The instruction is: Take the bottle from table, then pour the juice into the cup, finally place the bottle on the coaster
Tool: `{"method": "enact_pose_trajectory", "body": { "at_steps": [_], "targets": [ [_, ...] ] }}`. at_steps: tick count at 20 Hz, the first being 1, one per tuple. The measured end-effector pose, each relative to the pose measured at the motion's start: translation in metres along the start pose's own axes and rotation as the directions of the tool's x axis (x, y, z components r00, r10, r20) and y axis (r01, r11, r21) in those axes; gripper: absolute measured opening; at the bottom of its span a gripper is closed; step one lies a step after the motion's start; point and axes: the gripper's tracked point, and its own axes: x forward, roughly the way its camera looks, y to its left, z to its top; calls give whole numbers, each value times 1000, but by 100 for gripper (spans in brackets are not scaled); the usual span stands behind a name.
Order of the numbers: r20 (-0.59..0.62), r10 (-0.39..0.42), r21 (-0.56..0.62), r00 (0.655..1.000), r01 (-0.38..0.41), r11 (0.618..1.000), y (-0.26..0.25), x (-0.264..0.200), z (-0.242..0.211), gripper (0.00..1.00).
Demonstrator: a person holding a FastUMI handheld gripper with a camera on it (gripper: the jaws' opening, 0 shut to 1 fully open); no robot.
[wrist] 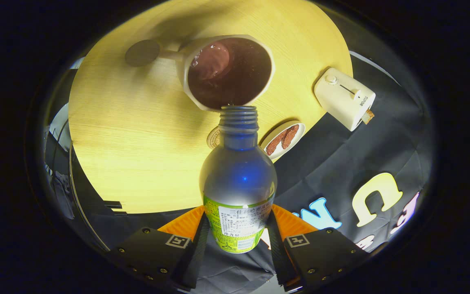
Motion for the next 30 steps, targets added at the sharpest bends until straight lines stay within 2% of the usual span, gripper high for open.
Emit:
{"method": "enact_pose_trajectory", "body": {
  "at_steps": [6,13,17,24,28,30],
  "targets": [
    [6,-8,27,1000,8,1000,-1,-3,-1,70],
    [77,-6,129,997,-4,992,13,2,7,70],
    [146,0,220,989,-32,975,28,5,12,70],
    [278,-2,403,961,-114,908,49,8,24,70],
    [354,-35,467,935,-144,873,55,6,36,70],
    [396,-39,515,918,-186,836,61,5,41,71]
  ]
}}
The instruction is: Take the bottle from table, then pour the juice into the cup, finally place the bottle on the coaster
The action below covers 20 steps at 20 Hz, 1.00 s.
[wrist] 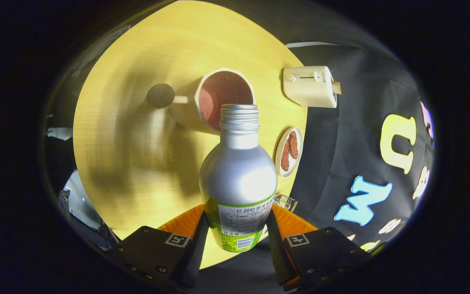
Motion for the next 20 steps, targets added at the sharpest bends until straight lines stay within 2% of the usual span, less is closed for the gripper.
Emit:
{"method": "enact_pose_trajectory", "body": {
  "at_steps": [4,8,15,20],
  "targets": [
    [87,64,209,994,-81,975,18,4,3,71],
    [150,59,342,987,-108,933,22,9,0,71],
    [271,67,573,960,-216,791,26,13,-3,71],
    [350,44,652,936,-278,705,25,16,-3,71]
  ]
}}
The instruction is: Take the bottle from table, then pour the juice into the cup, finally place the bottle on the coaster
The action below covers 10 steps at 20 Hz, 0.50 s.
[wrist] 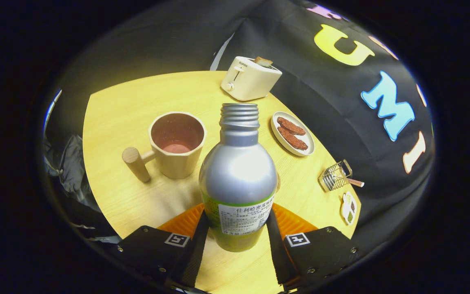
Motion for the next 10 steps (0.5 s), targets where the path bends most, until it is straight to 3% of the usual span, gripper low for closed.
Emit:
{"method": "enact_pose_trajectory", "body": {
  "at_steps": [6,10],
  "targets": [
    [84,52,168,995,-65,984,-8,8,7,71],
    [125,66,215,990,-92,972,-22,18,15,71]
  ]
}}
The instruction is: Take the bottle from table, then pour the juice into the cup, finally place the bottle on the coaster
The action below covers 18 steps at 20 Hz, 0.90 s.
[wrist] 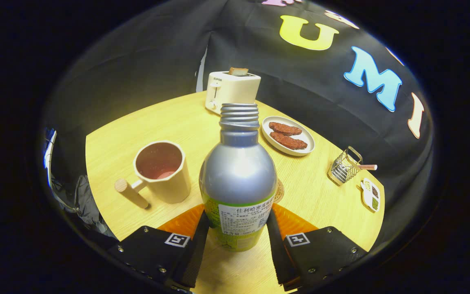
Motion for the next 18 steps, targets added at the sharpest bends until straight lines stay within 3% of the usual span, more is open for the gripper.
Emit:
{"method": "enact_pose_trajectory", "body": {
  "at_steps": [9,18],
  "targets": [
    [42,36,93,998,-40,995,-28,27,17,71],
    [109,42,99,993,-53,994,-44,53,35,72]
  ]
}}
